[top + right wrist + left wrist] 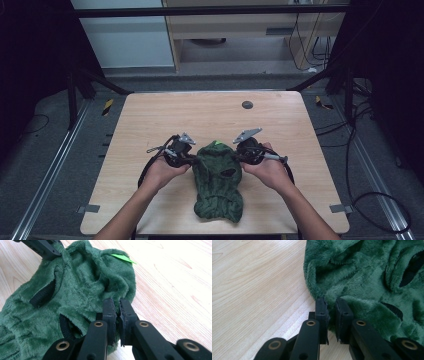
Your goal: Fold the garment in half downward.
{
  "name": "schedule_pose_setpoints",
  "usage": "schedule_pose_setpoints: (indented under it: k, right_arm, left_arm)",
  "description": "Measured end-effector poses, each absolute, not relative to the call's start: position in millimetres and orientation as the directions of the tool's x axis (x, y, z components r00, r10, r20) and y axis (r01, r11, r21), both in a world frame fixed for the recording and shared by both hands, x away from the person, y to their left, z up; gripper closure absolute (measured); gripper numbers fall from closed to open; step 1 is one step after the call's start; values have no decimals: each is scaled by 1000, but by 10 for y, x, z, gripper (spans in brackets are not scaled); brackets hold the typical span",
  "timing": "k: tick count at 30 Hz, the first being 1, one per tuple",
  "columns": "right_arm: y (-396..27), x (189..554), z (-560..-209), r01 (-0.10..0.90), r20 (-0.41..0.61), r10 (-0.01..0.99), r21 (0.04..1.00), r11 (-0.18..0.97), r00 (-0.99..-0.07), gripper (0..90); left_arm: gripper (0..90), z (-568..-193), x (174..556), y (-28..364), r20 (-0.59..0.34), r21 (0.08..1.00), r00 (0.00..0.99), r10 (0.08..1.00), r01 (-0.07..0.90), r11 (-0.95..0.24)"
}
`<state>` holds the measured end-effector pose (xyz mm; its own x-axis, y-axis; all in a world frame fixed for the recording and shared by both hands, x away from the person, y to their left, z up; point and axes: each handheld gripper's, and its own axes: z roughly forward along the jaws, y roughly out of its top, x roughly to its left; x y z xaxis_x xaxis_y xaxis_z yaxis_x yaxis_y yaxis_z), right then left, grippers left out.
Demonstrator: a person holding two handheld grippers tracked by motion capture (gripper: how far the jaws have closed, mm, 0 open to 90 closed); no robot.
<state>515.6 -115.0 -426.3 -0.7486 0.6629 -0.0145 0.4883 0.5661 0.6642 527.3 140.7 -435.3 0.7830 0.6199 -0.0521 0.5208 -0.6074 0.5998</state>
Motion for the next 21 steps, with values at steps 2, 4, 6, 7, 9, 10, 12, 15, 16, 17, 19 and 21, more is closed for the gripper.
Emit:
schedule_pose_setpoints:
  k: [2,4,6,7,9,10,12,15,16,17,19,21]
  right_arm:
    - [-1152,5160,-4254,486,-16,663,667,565,-749,850]
    - [-1153,5167,-4245,481,-18,663,673,562,-749,851]
    - [-1155,5171,-4228,477,-20,662,677,560,-749,850]
    - [-1153,5169,-4220,478,-20,664,677,559,-748,851]
    - [-1151,5172,-4212,473,-26,664,681,559,-748,850]
    - [-1152,5174,-4207,471,-27,664,683,559,-748,850]
    - [-1155,5176,-4196,473,-28,668,684,555,-744,851]
    - [-1169,5186,-4184,471,-27,668,687,553,-744,851]
    - [-1173,5188,-4179,471,-28,667,687,554,-744,851]
    - [-1176,5191,-4174,467,-32,667,688,555,-745,851]
    - [-1182,5197,-4158,466,-35,668,689,555,-744,851]
    - [-1187,5203,-4142,464,-40,668,689,557,-743,851]
  left_arm:
    - [820,-4347,5281,1412,-51,603,780,623,522,-604]
    - [820,-4333,5289,1422,-51,604,780,624,522,-602]
    - [820,-4314,5292,1430,-48,608,780,624,518,-601]
    - [820,-4304,5292,1432,-44,612,780,624,515,-600]
    - [820,-4283,5298,1440,-43,615,781,622,512,-600]
    - [820,-4272,5301,1442,-43,616,781,623,511,-599]
    - [820,-4262,5312,1446,-43,622,779,625,511,-594]
    - [820,-4255,5326,1450,-45,625,778,626,511,-590]
    - [820,-4254,5328,1446,-44,625,780,625,510,-592]
    - [820,-4252,5330,1441,-42,625,780,625,508,-592]
    - [820,-4241,5336,1431,-39,629,780,625,505,-591]
    - [820,-4220,5346,1424,-35,629,780,625,503,-593]
